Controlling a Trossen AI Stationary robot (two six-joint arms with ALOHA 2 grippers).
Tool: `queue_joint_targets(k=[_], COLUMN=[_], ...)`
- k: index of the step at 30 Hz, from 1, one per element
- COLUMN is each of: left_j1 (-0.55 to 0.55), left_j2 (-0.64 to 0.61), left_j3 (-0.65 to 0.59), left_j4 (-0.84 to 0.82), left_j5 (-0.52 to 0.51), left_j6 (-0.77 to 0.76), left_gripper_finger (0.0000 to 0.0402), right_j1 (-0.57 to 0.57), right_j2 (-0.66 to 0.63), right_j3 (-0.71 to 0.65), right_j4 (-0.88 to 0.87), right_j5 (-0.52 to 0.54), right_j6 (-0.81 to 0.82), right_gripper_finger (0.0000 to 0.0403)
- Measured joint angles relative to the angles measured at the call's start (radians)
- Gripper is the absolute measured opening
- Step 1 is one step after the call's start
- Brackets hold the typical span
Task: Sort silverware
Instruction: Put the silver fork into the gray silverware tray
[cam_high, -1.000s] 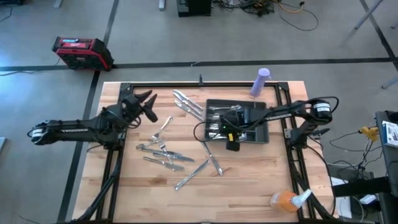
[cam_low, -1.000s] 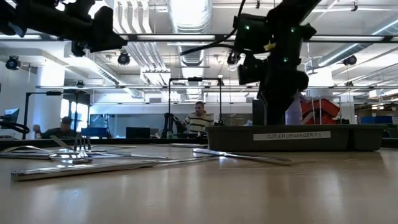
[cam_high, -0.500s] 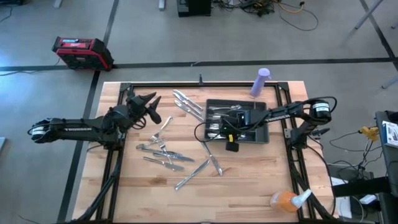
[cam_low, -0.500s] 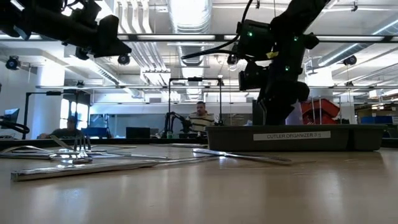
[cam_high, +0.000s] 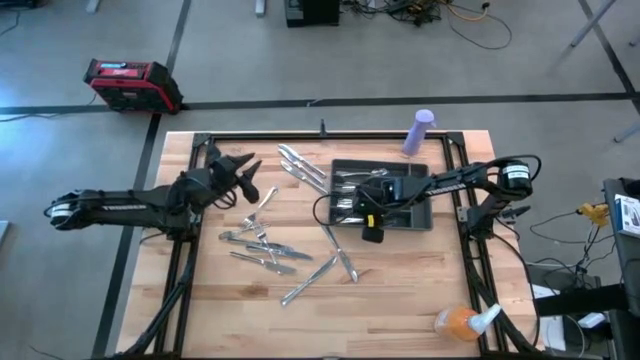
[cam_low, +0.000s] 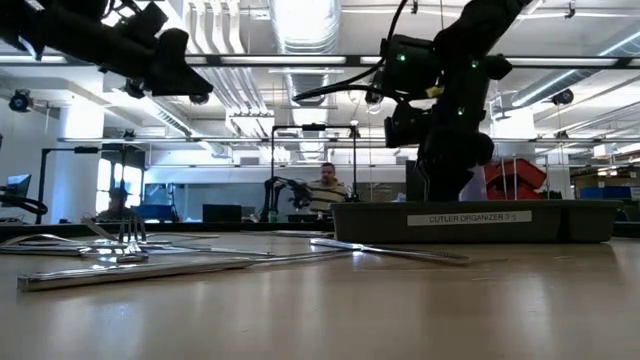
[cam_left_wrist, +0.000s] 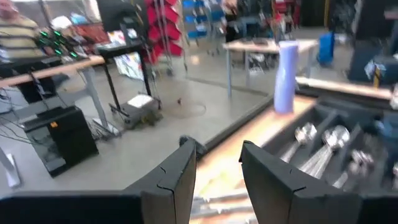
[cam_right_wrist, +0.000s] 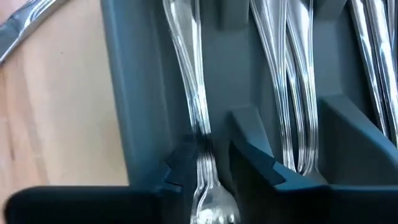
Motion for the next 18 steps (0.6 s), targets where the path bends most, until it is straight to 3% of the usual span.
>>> queue_joint_targets(k=[6, 13, 18], left_j1=[0.000, 0.001, 0.001], left_j2=[0.011, 0.033, 0.092], left_j3=[0.121, 0.220, 0.260], left_j4=[-0.269, -0.511, -0.795], left_j5=[0.000, 0.006, 0.162], left_j6=[-0.058, -0.167, -0.363], left_gripper_finger=[0.0116, 0.0116, 0.0116], right_j1=[0.000, 0.010, 0.010], right_j2=[0.000, 0.009, 0.051], right_j3=[0.107, 0.244, 0.285], right_j4=[-0.094, -0.072, -0.035], right_j5=[0.000, -0.009, -0.059], right_j6=[-0.018, -0.126, -0.193], right_gripper_finger=[0.0120, 0.0125, 0.0113])
